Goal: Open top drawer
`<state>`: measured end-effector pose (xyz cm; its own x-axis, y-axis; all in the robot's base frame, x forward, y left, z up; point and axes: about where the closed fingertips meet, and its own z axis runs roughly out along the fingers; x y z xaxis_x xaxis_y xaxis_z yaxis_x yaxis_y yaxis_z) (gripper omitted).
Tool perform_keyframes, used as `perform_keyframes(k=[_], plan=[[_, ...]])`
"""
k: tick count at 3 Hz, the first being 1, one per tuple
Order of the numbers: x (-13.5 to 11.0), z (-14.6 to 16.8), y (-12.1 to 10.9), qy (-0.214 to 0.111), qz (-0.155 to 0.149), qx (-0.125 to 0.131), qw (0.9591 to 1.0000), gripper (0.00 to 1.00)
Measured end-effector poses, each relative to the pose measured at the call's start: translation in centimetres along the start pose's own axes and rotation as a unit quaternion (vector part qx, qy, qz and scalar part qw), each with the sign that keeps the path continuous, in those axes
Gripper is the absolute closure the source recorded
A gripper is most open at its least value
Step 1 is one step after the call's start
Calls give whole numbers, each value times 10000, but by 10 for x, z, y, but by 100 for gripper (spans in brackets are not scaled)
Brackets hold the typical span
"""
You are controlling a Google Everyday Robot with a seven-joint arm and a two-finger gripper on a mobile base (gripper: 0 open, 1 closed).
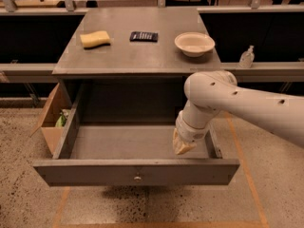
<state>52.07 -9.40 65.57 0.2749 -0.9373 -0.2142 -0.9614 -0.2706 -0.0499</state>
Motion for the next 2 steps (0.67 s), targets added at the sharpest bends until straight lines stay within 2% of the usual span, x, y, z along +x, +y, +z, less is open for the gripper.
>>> perform_keyframes(k=[1, 2], plan=[[-1, -10, 24, -78, 122, 65, 9999, 100], [1, -43, 29, -288, 385, 514, 9975, 100]])
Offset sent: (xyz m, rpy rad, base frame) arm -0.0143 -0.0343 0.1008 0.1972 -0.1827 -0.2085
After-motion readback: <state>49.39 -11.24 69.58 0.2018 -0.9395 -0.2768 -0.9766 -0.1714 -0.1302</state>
